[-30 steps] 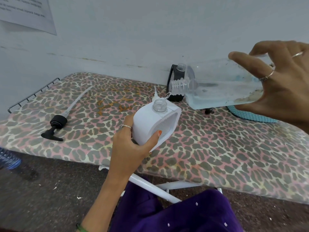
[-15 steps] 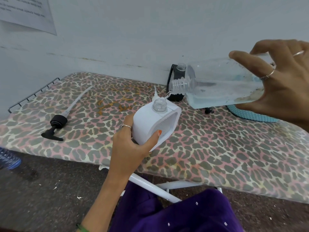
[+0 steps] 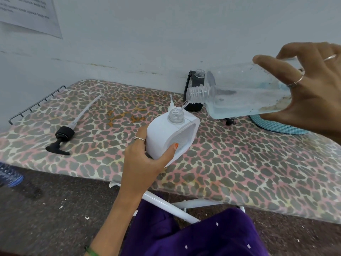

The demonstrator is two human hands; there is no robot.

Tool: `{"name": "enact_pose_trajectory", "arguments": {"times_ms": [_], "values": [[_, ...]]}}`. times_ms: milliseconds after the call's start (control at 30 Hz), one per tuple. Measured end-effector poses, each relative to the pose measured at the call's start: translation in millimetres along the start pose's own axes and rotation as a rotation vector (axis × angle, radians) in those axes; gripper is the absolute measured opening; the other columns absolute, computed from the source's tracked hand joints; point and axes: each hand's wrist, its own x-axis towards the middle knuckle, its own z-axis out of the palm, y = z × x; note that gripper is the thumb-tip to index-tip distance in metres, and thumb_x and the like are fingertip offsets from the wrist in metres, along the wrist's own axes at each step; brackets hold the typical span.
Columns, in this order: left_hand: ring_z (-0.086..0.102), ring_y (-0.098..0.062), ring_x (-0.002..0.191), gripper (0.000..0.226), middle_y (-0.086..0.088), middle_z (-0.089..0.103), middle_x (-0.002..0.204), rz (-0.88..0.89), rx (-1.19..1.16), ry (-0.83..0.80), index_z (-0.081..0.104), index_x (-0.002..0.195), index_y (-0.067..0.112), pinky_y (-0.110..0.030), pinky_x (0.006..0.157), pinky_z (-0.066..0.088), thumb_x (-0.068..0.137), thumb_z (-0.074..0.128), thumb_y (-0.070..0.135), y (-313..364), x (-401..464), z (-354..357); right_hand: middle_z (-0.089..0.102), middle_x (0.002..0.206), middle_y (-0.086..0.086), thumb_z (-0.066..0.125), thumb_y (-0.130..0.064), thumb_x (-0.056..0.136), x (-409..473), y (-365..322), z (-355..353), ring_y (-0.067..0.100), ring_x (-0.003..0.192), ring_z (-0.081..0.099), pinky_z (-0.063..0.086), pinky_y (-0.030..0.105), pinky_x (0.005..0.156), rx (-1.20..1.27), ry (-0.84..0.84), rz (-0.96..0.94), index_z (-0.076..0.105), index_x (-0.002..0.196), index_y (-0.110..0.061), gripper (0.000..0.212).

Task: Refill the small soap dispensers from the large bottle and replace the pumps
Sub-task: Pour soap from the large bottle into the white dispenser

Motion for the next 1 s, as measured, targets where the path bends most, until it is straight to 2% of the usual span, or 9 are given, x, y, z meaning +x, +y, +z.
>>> {"name": "enact_pose_trajectory", "arguments": {"times_ms": [367, 667, 1000], "values": [[0.064, -0.008, 0.087, 0.053, 0.015, 0.065, 0.097, -0.02, 0.0, -0.005, 0.055, 0.114, 0.024, -0.033, 0.063, 0.056, 0.071, 0.068, 0.052, -1.7, -1.1, 0.4, 0.048, 0.12, 0.023, 0.067, -0.051, 0.07, -0.2, 1.2, 0.0, 0.039, 0.104, 0.043, 0.035, 0.063, 0.087, 0.003, 0.011, -0.002, 0.039, 0.139, -0.025, 0.079], [0.062, -0.003, 0.093, 0.047, 0.019, 0.063, 0.102, -0.004, -0.009, -0.006, 0.052, 0.112, 0.03, -0.025, 0.066, 0.055, 0.073, 0.069, 0.049, -0.4, -0.9, -0.5, 0.048, 0.12, 0.023, 0.059, -0.055, 0.073, 0.9, -0.7, -2.1, 0.038, 0.105, 0.043, 0.034, 0.062, 0.088, 0.007, 0.008, 0.0, 0.038, 0.14, -0.025, 0.076], [0.064, -0.009, 0.09, 0.052, 0.012, 0.064, 0.099, -0.002, -0.007, -0.013, 0.055, 0.114, 0.021, -0.032, 0.065, 0.055, 0.073, 0.068, 0.049, -1.0, -1.1, -0.5, 0.049, 0.12, 0.024, 0.054, -0.059, 0.077, 1.9, -1.0, -2.2, 0.043, 0.105, 0.047, 0.036, 0.063, 0.088, -0.019, -0.008, -0.014, 0.037, 0.14, -0.025, 0.073]]}}
